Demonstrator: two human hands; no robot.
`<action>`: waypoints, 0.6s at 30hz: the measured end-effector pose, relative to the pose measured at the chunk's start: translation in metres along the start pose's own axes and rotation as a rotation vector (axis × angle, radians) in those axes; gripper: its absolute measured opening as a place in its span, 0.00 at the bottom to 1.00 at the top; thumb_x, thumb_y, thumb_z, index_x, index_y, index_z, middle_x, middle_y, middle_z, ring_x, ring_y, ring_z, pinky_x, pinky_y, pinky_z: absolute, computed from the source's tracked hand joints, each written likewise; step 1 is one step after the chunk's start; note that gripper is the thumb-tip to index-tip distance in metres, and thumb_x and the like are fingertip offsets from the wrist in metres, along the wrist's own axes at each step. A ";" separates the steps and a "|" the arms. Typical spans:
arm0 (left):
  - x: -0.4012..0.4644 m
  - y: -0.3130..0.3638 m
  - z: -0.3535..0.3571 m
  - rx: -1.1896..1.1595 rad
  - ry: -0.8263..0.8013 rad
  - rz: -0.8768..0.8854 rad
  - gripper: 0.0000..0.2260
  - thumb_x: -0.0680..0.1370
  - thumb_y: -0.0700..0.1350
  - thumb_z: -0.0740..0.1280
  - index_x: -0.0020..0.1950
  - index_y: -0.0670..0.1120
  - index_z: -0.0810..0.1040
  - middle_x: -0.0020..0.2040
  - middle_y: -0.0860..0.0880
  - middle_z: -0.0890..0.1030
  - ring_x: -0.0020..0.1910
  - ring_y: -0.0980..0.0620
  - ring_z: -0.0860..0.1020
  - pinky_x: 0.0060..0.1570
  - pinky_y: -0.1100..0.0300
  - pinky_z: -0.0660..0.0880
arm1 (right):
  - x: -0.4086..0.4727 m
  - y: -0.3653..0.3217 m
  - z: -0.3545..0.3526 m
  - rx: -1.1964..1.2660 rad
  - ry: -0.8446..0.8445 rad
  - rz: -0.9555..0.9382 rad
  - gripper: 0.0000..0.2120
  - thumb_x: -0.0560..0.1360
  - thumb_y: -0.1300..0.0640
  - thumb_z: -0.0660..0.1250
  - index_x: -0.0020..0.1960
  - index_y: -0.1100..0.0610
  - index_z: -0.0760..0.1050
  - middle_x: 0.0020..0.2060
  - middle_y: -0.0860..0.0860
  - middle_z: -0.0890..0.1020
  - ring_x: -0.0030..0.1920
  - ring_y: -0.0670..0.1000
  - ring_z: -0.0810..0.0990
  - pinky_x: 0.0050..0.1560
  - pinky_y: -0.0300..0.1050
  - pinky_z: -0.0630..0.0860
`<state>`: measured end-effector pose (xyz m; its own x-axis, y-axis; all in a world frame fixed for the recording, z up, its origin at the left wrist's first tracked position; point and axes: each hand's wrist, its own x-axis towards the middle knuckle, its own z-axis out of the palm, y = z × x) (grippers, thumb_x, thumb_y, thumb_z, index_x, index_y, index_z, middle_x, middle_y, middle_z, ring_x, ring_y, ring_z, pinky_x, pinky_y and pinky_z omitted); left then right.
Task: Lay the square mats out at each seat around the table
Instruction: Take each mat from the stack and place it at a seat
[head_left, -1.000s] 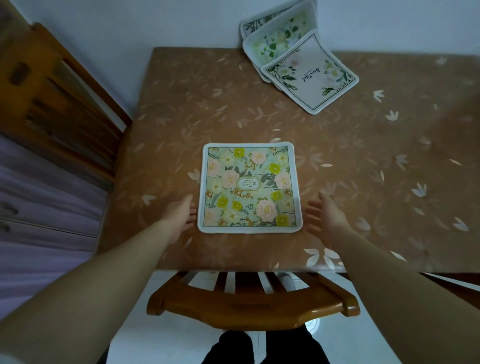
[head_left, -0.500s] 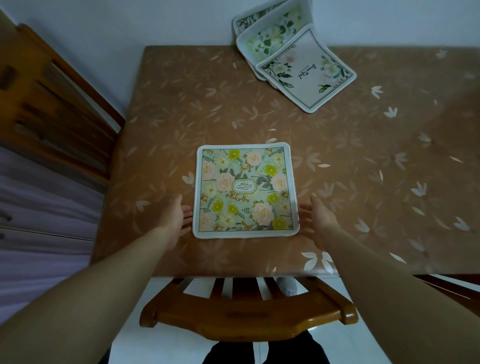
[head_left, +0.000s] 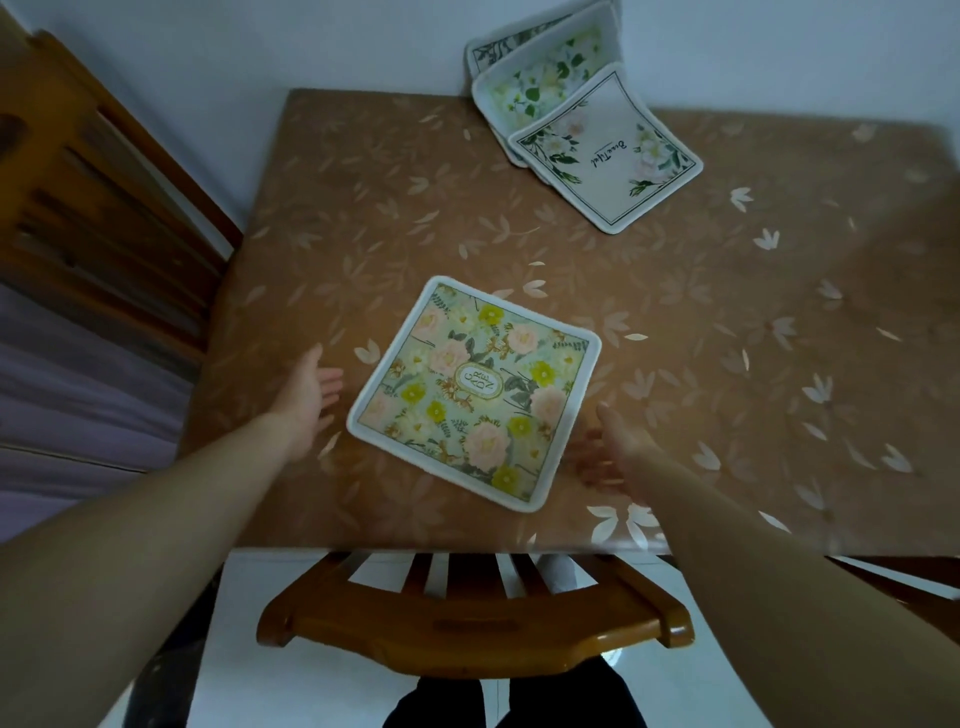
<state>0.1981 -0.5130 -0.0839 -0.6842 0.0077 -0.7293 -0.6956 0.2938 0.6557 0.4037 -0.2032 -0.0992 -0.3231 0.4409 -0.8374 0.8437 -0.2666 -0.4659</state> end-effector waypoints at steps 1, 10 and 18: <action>-0.001 -0.003 -0.003 -0.017 0.035 -0.023 0.31 0.83 0.65 0.51 0.70 0.44 0.77 0.72 0.44 0.77 0.71 0.44 0.73 0.71 0.43 0.67 | 0.002 -0.007 -0.001 0.004 0.026 -0.046 0.30 0.84 0.38 0.55 0.54 0.62 0.82 0.40 0.59 0.89 0.43 0.61 0.86 0.42 0.49 0.80; -0.024 -0.053 0.026 -0.405 0.137 -0.306 0.32 0.83 0.64 0.54 0.73 0.40 0.72 0.64 0.39 0.77 0.62 0.40 0.75 0.61 0.42 0.74 | 0.037 -0.114 0.009 -0.118 -0.171 -0.310 0.25 0.85 0.37 0.53 0.59 0.55 0.80 0.58 0.56 0.84 0.58 0.57 0.82 0.60 0.55 0.76; -0.039 -0.070 0.067 -0.699 0.203 -0.359 0.30 0.82 0.65 0.54 0.62 0.39 0.74 0.57 0.39 0.79 0.57 0.41 0.78 0.61 0.42 0.75 | 0.082 -0.184 0.015 -0.314 -0.256 -0.421 0.31 0.84 0.34 0.50 0.61 0.57 0.81 0.56 0.54 0.85 0.59 0.58 0.81 0.63 0.57 0.76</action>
<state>0.2882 -0.4700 -0.1147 -0.3728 -0.1670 -0.9128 -0.8106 -0.4201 0.4079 0.2153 -0.1307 -0.0868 -0.7185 0.2218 -0.6592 0.6943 0.1705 -0.6992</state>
